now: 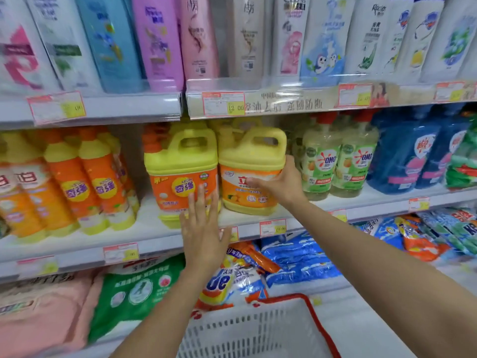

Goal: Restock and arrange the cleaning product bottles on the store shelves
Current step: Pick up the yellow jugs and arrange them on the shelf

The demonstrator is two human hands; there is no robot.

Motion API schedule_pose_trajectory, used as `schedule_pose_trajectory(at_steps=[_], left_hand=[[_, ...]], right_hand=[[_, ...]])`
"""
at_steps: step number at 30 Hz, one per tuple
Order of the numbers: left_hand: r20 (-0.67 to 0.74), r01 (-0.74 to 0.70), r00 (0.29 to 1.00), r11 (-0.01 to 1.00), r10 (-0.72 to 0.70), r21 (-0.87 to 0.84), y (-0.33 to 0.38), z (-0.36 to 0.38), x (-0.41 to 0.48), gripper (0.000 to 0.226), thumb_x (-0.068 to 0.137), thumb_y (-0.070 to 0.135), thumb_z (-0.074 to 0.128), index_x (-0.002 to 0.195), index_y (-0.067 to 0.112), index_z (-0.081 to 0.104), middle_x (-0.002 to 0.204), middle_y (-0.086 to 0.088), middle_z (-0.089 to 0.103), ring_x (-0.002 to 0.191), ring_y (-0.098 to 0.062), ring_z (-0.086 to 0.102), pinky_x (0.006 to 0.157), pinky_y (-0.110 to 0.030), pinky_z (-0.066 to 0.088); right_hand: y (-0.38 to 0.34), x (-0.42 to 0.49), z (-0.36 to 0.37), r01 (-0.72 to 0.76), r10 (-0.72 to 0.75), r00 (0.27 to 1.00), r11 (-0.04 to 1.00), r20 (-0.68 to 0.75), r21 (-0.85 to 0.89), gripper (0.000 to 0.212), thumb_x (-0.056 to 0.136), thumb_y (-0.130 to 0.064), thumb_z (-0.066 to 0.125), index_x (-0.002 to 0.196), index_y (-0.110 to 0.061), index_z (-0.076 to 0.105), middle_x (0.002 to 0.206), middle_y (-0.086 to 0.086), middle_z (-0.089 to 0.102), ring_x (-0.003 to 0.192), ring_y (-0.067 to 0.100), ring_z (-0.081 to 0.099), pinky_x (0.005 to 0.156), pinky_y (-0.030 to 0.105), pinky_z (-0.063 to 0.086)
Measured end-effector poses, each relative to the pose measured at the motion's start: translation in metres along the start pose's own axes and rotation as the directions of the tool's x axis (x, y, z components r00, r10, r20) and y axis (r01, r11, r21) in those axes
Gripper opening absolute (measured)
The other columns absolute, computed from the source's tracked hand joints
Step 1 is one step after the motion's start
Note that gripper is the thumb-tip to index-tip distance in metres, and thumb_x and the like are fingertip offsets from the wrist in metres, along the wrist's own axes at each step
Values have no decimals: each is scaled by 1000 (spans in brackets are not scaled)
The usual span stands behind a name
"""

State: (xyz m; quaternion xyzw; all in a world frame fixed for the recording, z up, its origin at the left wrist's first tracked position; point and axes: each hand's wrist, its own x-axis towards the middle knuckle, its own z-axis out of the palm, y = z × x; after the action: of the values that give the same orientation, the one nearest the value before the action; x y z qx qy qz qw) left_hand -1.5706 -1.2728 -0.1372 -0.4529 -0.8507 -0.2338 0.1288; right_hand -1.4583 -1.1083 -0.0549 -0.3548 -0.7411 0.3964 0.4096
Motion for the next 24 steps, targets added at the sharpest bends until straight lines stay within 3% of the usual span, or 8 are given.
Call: schedule_pose_trajectory(at_steps=[4,10,14,16,19,21,24], left_hand=[[84,30,996,1000,-29,-10,2,-7,3,85,99,48,41,151,30,-24,150,4,-46,141,-21,-39,118,-50,-12],[117,5,993,999,-1,-38,-2,-13,3,86,99,49,41,151,28,-25,149,3,-48,140,-21,-40,118,-50,-12],[86,14,996,991,-3,-131,6,-15,3,84,98,54,41,155,24,-13,152,3,-44,142,-22,-37,121,-48,-9],[35,12,999,926,1,-377,15,-22,-2,86,92,62,45,157,28,1,159,9,-29,149,-17,-21,123,-47,4],[77,48,997,646,17,-762,37,-35,-12,90,79,67,63,152,40,18,161,17,3,146,-6,11,113,-39,32],[197,163,980,487,20,-858,53,-37,-19,90,73,57,73,149,40,27,154,7,34,138,-9,37,99,-33,49],[274,279,959,442,-76,-852,78,-29,-37,81,64,53,73,136,35,41,126,7,60,109,-9,61,77,-24,55]], right_hand=[[-3,-17,5,31,-32,993,1000,-111,-3,97,49,-40,97,127,-16,44,114,-4,63,107,16,62,93,41,55],[-8,-36,-7,94,-58,977,980,-205,174,94,56,-25,97,132,-18,42,122,-3,59,110,8,60,92,33,56],[-2,-54,-22,106,-66,982,967,-177,232,99,51,-38,96,133,-25,43,126,-4,59,116,11,59,95,36,55],[2,-64,-32,96,-57,987,960,-150,261,102,48,-46,95,134,-23,46,124,-4,62,114,11,61,94,39,57],[11,-78,-49,78,-45,991,960,-130,268,94,45,-55,91,125,-25,53,115,-7,67,105,10,66,88,40,59],[20,-88,-58,32,-2,995,953,-98,301,86,44,-59,88,118,-28,58,109,-8,71,99,10,69,84,41,60],[32,-101,-71,-81,94,995,944,-26,321,91,39,-66,87,116,-29,56,107,-7,71,96,14,71,83,45,60]])
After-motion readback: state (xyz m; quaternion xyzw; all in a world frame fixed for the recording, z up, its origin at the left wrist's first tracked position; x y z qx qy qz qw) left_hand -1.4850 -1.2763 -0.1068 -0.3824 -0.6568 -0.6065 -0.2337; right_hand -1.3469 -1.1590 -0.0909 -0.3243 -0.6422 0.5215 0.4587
